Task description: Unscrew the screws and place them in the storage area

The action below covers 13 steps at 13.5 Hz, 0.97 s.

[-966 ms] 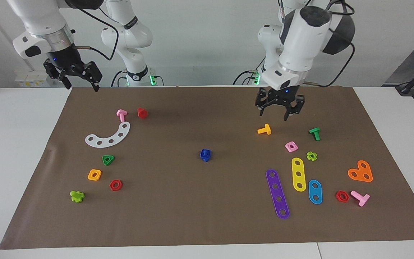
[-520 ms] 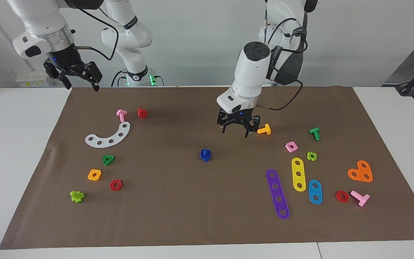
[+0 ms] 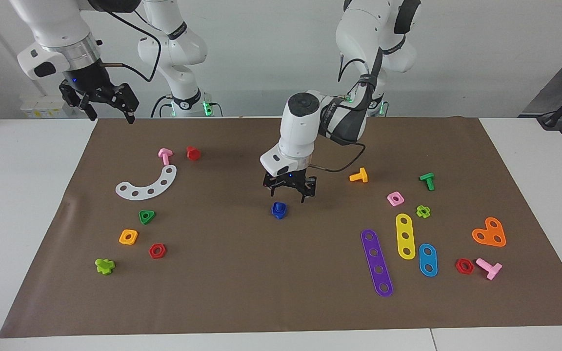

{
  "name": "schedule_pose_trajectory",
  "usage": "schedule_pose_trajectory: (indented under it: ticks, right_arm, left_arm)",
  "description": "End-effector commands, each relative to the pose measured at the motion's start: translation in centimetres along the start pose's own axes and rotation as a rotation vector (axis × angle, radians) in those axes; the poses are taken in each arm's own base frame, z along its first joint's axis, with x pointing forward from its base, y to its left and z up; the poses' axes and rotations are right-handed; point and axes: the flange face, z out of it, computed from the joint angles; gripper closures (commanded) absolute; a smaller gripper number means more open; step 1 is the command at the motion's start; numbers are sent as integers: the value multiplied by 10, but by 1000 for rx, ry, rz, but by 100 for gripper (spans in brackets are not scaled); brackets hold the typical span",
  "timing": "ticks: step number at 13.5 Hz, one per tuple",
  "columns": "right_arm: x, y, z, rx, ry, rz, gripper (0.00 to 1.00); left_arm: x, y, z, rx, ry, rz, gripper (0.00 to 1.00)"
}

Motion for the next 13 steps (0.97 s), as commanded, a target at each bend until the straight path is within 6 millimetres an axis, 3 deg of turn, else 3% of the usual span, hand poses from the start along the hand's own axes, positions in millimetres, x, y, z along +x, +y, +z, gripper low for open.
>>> schedule_pose_trajectory:
  ticks: [1, 6, 13]
  right_arm:
    - [-4, 1, -3, 6, 10, -24, 0]
    - [-4, 1, -3, 4, 11, -24, 0]
    - [-4, 1, -3, 6, 10, -24, 0]
  left_arm:
    - [0, 7, 14, -1, 36, -19, 0]
    - [-12, 3, 50, -3, 49, -21, 3]
    - [-26, 5, 68, -17, 75, -10, 11]
